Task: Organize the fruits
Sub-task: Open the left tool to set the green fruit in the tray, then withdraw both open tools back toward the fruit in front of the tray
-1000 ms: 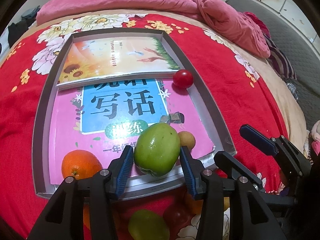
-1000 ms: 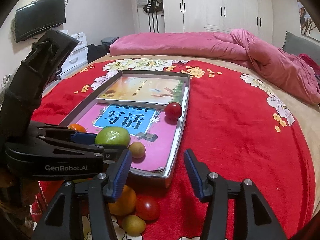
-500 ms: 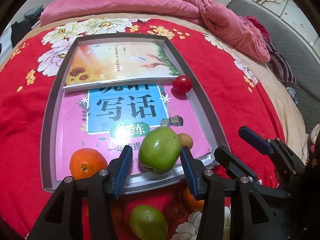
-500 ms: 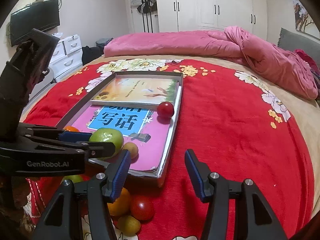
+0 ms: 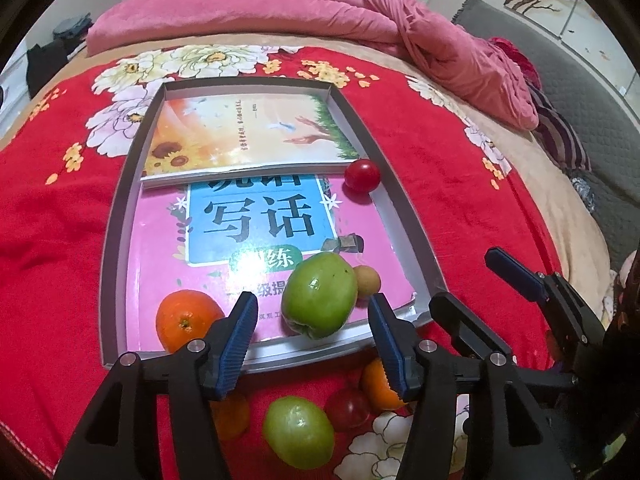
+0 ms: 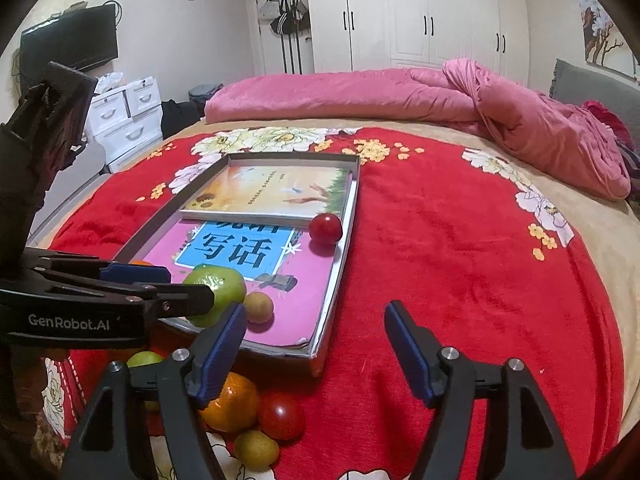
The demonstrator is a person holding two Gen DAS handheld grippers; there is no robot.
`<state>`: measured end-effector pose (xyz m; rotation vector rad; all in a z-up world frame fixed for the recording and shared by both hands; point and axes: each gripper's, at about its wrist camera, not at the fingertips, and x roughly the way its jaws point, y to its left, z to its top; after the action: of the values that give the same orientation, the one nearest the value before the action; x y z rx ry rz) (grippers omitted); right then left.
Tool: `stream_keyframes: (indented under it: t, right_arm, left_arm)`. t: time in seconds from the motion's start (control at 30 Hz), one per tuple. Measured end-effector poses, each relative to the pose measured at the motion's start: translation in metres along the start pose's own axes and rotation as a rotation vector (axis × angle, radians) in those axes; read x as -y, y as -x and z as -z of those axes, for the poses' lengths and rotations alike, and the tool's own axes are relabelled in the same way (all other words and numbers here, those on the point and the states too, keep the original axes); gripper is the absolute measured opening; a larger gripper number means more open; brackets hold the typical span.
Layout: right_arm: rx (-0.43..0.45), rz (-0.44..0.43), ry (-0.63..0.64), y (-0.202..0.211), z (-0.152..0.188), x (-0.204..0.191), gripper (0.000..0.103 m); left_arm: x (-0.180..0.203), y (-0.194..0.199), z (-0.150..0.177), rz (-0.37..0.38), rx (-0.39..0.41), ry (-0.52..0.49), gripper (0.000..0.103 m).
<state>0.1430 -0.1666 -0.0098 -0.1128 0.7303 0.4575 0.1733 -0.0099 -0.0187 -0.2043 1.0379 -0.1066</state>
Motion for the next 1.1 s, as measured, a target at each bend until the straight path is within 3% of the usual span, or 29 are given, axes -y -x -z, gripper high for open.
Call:
stream_keyframes:
  t: [0.4,0.5,0.87,1.0,1.1]
  right_arm:
    - [0.021,0.014,0.018,0.005,-0.001,-0.003,0.076]
    - [0.025,0.018,0.019,0.005,-0.002,-0.003,0.078]
    - [0.037,0.020,0.007,0.011,-0.003,0.000,0.078]
    - [0.056,0.025,-0.019,0.016,-0.005,0.006,0.087]
    - [0.070,0.035,-0.033,0.020,-0.005,0.010,0.087]
  left_arm:
    - [0.002,0.012,0.001,-0.001,0.017,-0.007,0.060]
    - [0.000,0.015,0.001,0.002,0.026,0.001,0.075]
    - [-0.011,0.034,0.002,-0.003,0.061,0.013,0.076]
    - [-0.022,0.043,0.002,-0.009,0.075,0.037,0.076]
    - [-0.029,0.049,0.001,-0.016,0.088,0.053,0.076]
